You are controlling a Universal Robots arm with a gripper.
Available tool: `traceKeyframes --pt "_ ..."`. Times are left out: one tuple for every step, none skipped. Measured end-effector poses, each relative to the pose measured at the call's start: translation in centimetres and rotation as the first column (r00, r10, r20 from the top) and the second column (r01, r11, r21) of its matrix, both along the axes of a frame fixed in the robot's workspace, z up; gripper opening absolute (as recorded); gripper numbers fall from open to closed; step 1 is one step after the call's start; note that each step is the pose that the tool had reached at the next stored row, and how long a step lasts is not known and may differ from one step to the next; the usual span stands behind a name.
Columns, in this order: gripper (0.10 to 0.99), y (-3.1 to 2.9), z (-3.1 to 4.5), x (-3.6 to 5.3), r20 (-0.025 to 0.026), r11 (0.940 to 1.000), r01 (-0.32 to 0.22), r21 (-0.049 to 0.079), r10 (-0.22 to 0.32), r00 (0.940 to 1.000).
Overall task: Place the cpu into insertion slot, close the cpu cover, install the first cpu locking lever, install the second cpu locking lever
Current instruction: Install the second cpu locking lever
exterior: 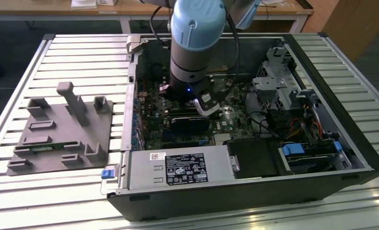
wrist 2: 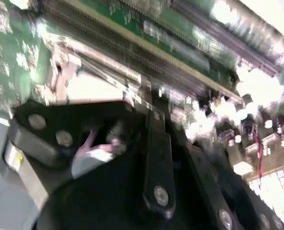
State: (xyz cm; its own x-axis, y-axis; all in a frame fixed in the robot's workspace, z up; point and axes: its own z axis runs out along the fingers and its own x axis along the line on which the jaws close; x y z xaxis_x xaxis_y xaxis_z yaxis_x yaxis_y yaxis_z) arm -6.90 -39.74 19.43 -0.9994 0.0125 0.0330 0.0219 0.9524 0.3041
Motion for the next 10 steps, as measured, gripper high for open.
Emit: traceKeyframes --pt "0.106 -0.01 -0.05 -0.04 0.0007 1.0 0.0 0.007 0.0 1.0" --pt "0.106 -0.01 -0.05 -0.06 0.001 1.0 0.0 0.01 0.0 1.0" --pt "0.106 0.0 -0.05 -0.06 0.0011 1.0 0.0 0.01 0.0 1.0" --pt "0.106 0.0 -0.01 -0.06 0.0011 1.0 0.0 0.01 0.0 1.0" --pt "0.106 0.0 0.11 -0.07 0.0011 1.0 0.0 0.01 0.0 1.0" --pt "0.106 0.0 0.34 -0.07 0.001 1.0 0.0 0.01 0.0 1.0" --pt "0.106 0.0 0.61 -0.07 0.001 1.0 0.0 0.01 0.0 1.0" --pt "0.106 0.0 0.86 -0.07 0.0011 1.0 0.0 0.01 0.0 1.0" --pt "0.106 0.0 1.14 -0.07 0.001 1.0 0.0 0.01 0.0 1.0" --pt "0.106 0.0 1.4 -0.07 0.001 1.0 0.0 0.01 0.0 1.0"
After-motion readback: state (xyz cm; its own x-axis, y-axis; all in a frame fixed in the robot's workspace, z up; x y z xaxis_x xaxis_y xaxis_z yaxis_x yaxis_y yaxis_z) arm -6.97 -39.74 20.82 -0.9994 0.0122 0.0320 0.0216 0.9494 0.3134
